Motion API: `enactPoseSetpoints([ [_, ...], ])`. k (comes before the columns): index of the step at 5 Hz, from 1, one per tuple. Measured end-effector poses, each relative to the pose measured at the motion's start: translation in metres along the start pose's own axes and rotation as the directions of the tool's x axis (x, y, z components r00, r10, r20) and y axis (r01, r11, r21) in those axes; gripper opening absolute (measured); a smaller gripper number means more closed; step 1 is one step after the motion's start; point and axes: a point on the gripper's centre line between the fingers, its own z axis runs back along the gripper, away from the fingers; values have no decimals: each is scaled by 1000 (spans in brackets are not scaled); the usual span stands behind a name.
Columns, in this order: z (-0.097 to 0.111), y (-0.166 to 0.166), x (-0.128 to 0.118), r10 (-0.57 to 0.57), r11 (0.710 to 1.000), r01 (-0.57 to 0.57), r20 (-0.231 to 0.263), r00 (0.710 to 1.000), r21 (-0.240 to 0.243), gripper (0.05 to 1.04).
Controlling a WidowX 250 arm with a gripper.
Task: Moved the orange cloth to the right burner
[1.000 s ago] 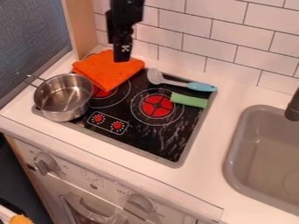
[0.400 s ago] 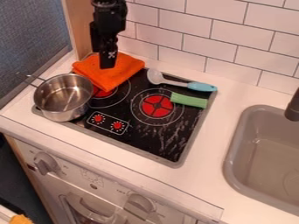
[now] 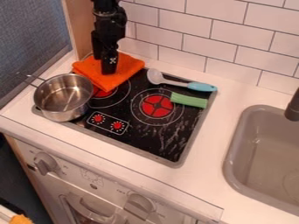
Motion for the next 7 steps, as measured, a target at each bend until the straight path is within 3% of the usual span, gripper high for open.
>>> enactPoseSetpoints([
  [1, -3, -1, 3, 12, 1000, -12, 4, 1000, 2, 1000],
  [3, -3, -36, 3, 41, 998, -42, 24, 999, 45, 1001],
  [7, 2, -133, 26, -9, 1000, 10, 53, 999, -24, 1000],
])
